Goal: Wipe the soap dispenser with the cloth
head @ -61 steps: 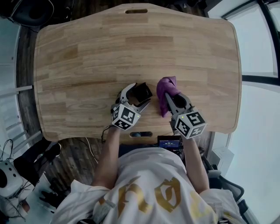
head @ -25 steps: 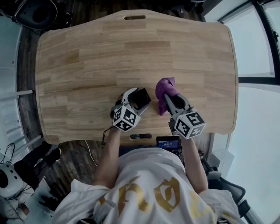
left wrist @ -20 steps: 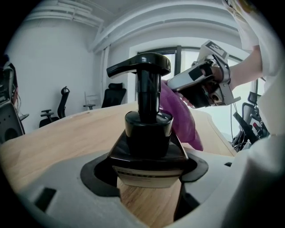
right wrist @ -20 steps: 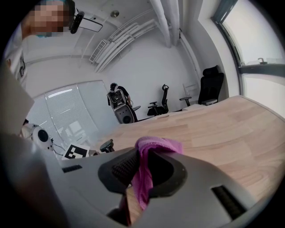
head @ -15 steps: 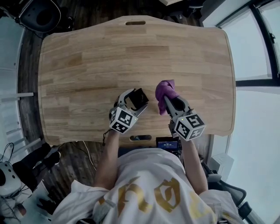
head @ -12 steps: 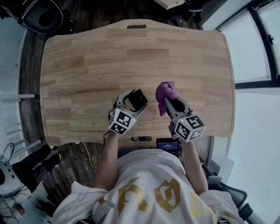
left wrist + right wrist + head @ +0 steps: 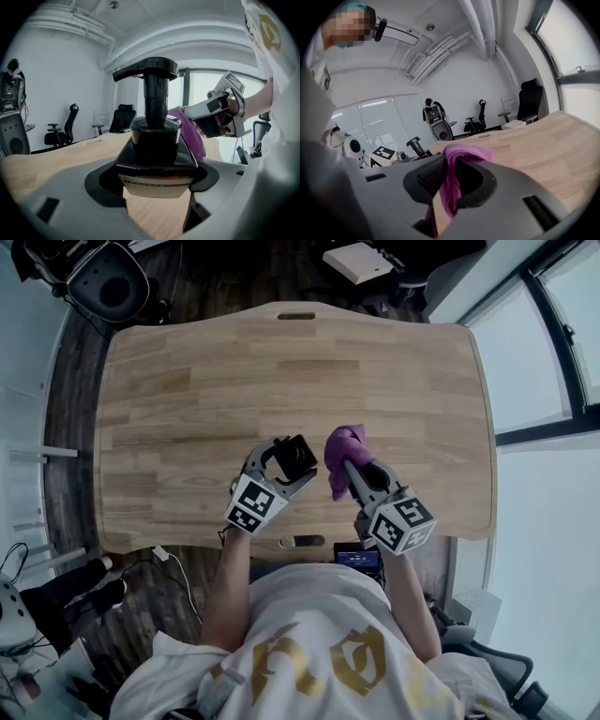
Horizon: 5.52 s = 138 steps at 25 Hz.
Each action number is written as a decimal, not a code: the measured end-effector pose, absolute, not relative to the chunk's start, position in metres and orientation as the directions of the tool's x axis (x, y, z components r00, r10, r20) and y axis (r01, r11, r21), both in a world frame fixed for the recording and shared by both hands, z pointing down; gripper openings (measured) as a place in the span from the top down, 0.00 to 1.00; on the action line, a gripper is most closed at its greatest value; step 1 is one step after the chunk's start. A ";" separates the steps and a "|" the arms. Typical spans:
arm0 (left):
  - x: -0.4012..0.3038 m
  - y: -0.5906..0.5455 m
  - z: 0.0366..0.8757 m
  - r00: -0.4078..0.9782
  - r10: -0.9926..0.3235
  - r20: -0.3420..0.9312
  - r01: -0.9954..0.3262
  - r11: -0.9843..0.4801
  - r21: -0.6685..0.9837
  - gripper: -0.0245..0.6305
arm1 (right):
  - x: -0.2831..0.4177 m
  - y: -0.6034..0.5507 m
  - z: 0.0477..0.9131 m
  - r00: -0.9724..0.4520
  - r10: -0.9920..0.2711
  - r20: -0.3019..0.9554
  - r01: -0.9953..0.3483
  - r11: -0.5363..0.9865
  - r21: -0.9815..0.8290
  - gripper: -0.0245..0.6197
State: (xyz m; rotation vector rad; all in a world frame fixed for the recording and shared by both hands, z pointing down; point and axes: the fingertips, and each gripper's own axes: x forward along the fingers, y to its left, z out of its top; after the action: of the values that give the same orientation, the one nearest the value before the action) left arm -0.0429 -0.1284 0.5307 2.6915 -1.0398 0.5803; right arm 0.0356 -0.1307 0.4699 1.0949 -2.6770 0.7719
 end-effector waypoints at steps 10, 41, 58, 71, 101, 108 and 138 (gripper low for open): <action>-0.038 -0.121 0.490 0.707 -0.641 0.298 -0.694 -0.711 0.115 0.41 | 0.033 -0.115 0.426 -0.746 -0.624 0.231 -0.659 0.643 -0.390 0.87; -0.010 -0.114 0.468 0.727 -0.551 0.410 -0.628 -0.775 0.071 0.41 | -0.018 -0.071 0.391 -0.887 -0.411 0.209 -0.458 0.837 -0.298 0.87; -0.003 -0.106 0.454 0.750 -0.555 0.360 -0.606 -0.795 0.036 0.42 | 0.008 -0.083 0.386 -0.850 -0.491 0.191 -0.527 0.796 -0.298 0.87; 0.008 -0.097 0.455 0.788 -0.503 0.355 -0.554 -0.830 0.055 0.42 | 0.023 -0.092 0.385 -0.830 -0.521 0.198 -0.558 0.778 -0.290 0.87; 0.032 -0.072 0.454 0.885 -0.287 0.368 -0.333 -0.941 0.066 0.42 | 0.006 -0.123 0.378 -0.924 -0.332 0.191 -0.374 0.888 -0.266 0.87; 0.032 -0.067 0.472 0.863 -0.249 0.439 -0.298 -0.954 0.045 0.42 | -0.004 -0.122 0.397 -0.925 -0.252 0.284 -0.326 0.910 -0.256 0.87; -0.001 -0.095 0.472 0.836 -0.406 0.368 -0.475 -0.872 0.117 0.42 | 0.003 -0.084 0.380 -0.954 -0.267 0.134 -0.297 0.904 -0.309 0.88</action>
State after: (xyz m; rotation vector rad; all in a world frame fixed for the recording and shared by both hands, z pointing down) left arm -0.0008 -0.0947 0.4715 2.8123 -0.6831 0.4969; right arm 0.0034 -0.0845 0.3805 0.4422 -2.9787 0.5052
